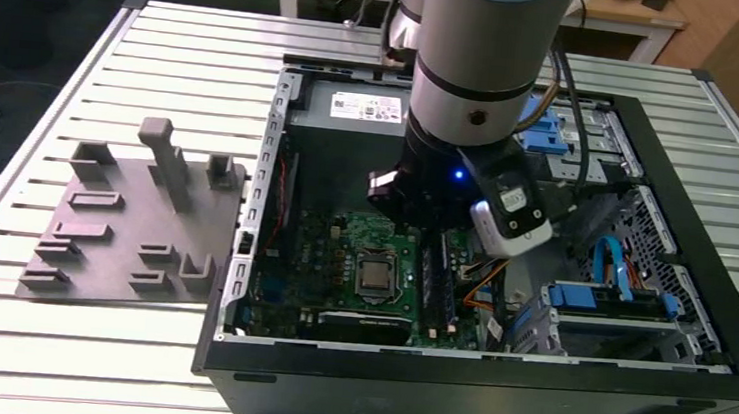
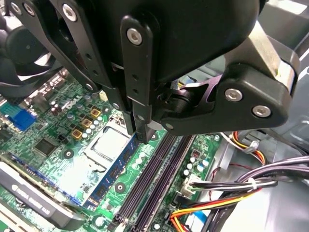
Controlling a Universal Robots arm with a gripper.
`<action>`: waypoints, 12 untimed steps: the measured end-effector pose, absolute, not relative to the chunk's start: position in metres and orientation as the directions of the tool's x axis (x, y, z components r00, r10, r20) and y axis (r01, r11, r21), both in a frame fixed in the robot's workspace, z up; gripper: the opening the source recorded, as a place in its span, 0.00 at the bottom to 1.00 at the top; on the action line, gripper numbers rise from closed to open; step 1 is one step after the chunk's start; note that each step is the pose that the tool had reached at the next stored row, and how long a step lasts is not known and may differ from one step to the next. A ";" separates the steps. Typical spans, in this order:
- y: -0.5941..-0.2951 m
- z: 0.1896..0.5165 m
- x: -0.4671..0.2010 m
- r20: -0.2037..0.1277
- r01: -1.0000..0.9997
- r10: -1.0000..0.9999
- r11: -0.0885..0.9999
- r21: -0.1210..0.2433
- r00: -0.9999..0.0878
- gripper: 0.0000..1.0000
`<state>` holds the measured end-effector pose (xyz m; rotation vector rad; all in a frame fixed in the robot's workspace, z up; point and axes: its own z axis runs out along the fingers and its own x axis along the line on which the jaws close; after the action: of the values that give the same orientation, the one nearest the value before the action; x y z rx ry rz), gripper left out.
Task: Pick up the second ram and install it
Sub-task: 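Insert the second ram into the second slot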
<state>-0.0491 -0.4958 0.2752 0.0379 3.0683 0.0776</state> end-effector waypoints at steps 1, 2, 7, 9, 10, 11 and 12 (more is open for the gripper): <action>-0.496 0.275 -0.049 -0.071 0.032 0.035 0.998 0.051 -0.997 0.14; -0.496 0.275 -0.049 -0.071 0.040 0.044 0.998 0.051 -0.996 0.14; -0.496 0.275 -0.049 -0.065 0.046 0.049 0.998 0.051 -0.997 0.14; -0.496 0.275 -0.049 -0.041 0.047 0.049 0.998 0.050 -0.998 0.14; -0.496 0.275 -0.048 -0.029 0.047 0.049 0.998 0.049 -0.998 0.14; -0.496 0.275 -0.048 -0.020 0.048 0.049 0.998 0.049 -0.999 0.14; -0.496 0.274 -0.048 -0.017 0.048 0.049 0.998 0.049 -0.999 0.14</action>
<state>-0.0480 -0.4958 0.2743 0.0756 3.1219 0.0754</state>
